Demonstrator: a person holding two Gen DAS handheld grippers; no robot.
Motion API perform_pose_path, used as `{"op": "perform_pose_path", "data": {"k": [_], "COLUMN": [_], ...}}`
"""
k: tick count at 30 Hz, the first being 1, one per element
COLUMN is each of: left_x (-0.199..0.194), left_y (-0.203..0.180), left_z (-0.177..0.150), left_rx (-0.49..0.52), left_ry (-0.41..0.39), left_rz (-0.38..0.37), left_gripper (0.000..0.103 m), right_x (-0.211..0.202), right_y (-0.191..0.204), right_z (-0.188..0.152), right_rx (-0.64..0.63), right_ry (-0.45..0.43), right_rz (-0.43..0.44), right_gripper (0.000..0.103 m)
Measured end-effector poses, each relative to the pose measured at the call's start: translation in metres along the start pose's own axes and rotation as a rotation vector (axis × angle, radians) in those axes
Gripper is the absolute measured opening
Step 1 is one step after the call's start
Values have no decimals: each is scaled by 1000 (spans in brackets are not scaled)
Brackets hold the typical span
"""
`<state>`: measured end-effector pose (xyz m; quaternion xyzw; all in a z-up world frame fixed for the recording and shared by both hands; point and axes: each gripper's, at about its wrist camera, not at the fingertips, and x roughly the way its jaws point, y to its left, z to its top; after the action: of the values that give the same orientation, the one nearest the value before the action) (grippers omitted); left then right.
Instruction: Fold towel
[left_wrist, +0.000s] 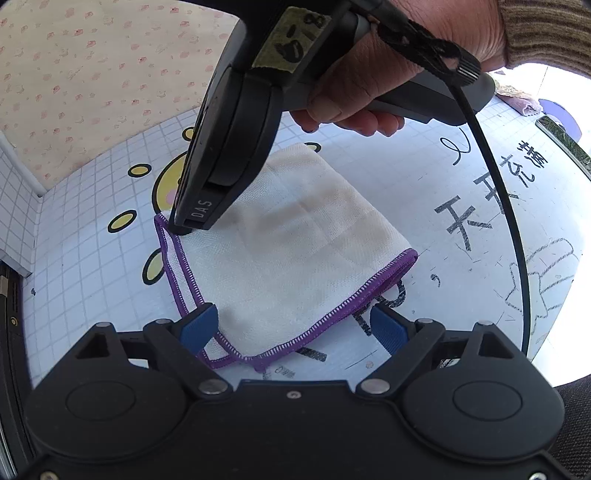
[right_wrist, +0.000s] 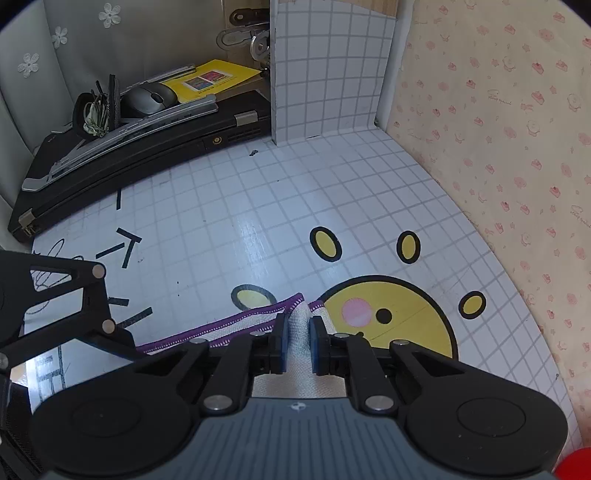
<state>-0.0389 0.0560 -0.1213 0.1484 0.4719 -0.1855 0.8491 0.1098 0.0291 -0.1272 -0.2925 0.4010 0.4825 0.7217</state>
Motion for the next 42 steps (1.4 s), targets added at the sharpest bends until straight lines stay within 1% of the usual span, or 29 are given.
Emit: {"op": "perform_pose_path", "data": {"k": [3,8,15,19,21,22,24,27,33,39,42], "left_x": [-2,-5,-7,8,19,19,17,12,-3,25,26], "left_y": [-1,-2,-6,4,12,13,14,14,12,14,-1], "left_z": [1,6,12,15,14,13,10,10,19,36,31], "left_rx": [-5,-5,4,-3,-6,-6,-10,-10,-4,17,34], "left_ry": [-5,-21,-35,-8,12,15,13,17,11,13,31], "left_rz": [3,-1,-1,0,3,5,6,14,24,19,21], "left_gripper": [90,90,90,90,90,90,90,90,90,90,90], "right_x": [-3,-19,-34,-42,-46,-48,-52,-58,-69,-60,-55], "right_y": [1,-2,-11,-16,-19,-20,-23,-27,-35,-31,-29], "right_z": [-3,-2,-20,-30,-35,-38,-43,-51,-65,-61,-59], "right_rx": [-1,-3,68,108,128,138,158,188,244,248,250], "right_ry": [-6,-36,-50,-58,-62,-64,-68,-74,-85,-96,-101], "right_rz": [-2,-4,-38,-58,-68,-73,-83,-98,-124,-106,-98], "right_gripper": [3,3,3,3,7,14,26,29,30,30,30]}}
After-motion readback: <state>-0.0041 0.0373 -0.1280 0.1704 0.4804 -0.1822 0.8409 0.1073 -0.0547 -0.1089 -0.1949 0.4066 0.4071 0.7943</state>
